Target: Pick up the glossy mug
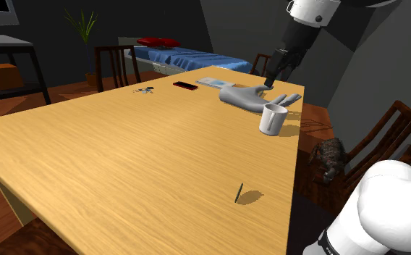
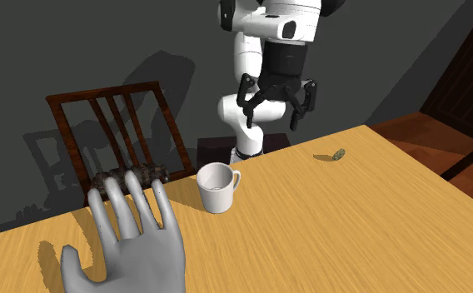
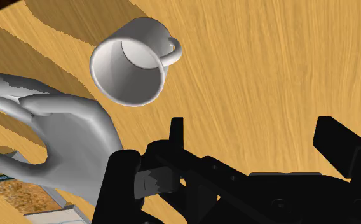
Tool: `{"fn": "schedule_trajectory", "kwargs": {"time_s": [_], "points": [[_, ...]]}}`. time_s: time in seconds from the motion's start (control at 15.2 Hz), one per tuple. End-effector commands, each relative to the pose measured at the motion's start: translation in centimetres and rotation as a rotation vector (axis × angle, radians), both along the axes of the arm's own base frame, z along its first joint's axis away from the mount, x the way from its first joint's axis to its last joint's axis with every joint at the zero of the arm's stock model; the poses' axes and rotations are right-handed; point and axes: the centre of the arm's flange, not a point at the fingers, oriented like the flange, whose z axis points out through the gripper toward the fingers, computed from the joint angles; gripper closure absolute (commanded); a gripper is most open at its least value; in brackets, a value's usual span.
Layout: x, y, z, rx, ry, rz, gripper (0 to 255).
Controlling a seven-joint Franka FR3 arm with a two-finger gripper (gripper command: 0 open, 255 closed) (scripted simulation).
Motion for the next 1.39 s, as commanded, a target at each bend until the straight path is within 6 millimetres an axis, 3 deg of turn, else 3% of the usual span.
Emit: {"fn": "schedule_trajectory", "kwargs": {"time_s": [0.0, 0.92, 1.32], "points": [[0.0, 0.0, 0.0, 0.000, 0.000, 0.000, 0], [3.0, -18.6, -9.0, 0.191, 0.086, -0.039, 0], [3.1, -19.3, -12.1, 0.198, 0.090, -0.041, 0]]}}
